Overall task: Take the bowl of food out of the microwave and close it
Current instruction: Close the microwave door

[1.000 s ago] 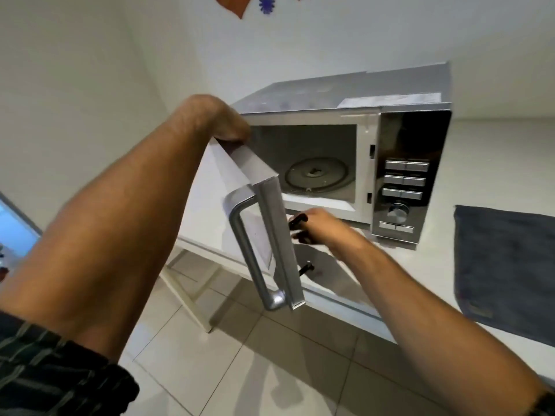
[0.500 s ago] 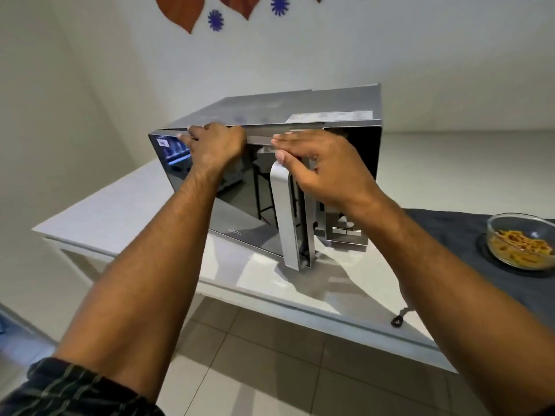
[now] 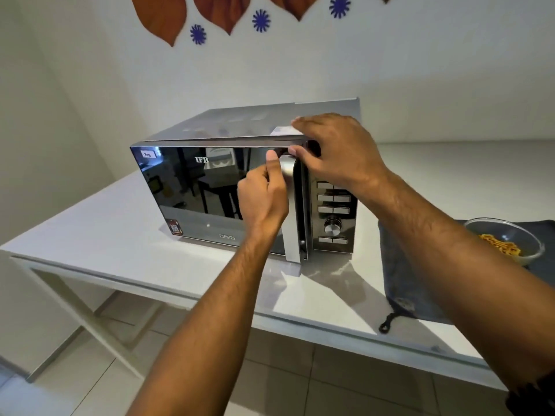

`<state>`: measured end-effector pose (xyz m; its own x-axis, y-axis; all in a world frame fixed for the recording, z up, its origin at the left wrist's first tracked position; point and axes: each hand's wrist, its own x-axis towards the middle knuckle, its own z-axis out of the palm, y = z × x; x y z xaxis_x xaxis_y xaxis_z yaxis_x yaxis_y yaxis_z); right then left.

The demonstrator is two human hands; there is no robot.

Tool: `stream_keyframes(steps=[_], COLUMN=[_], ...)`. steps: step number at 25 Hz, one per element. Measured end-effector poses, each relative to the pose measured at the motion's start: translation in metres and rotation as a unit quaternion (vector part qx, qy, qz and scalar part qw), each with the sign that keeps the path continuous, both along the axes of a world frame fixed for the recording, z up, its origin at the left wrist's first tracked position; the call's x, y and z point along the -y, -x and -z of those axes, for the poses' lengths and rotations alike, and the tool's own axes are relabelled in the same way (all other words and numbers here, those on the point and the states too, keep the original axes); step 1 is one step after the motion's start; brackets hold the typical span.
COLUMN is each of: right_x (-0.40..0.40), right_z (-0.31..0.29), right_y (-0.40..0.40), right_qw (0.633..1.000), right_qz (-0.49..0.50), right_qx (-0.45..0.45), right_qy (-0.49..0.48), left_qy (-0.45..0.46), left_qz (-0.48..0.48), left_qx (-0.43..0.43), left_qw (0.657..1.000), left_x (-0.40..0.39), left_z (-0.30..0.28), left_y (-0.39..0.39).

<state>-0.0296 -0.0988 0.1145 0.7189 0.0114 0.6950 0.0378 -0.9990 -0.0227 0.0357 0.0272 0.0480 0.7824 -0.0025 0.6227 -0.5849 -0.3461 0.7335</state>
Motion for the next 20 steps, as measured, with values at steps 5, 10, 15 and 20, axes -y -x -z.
stream_keyframes(steps=[5, 10, 15, 20], right_x=[0.01, 0.008, 0.006, 0.004], right_z=[0.004, 0.007, 0.003, 0.004], right_y=[-0.008, -0.009, -0.012, -0.016], right_qw=[0.992, 0.991, 0.986, 0.979], right_qz=[0.121, 0.133, 0.168, 0.203], right_qx=[-0.016, -0.003, -0.02, -0.022], right_qy=[-0.031, -0.014, -0.008, 0.01], left_qy=[0.112, 0.168, 0.172, 0.178], left_qz=[0.077, 0.028, -0.002, 0.0], left_qx=[-0.054, -0.018, -0.017, -0.019], left_qw=[0.989, 0.985, 0.985, 0.984], left_x=[0.025, 0.04, 0.05, 0.057], left_z=[0.012, 0.009, 0.009, 0.007], left_y=[0.004, -0.001, -0.006, -0.003])
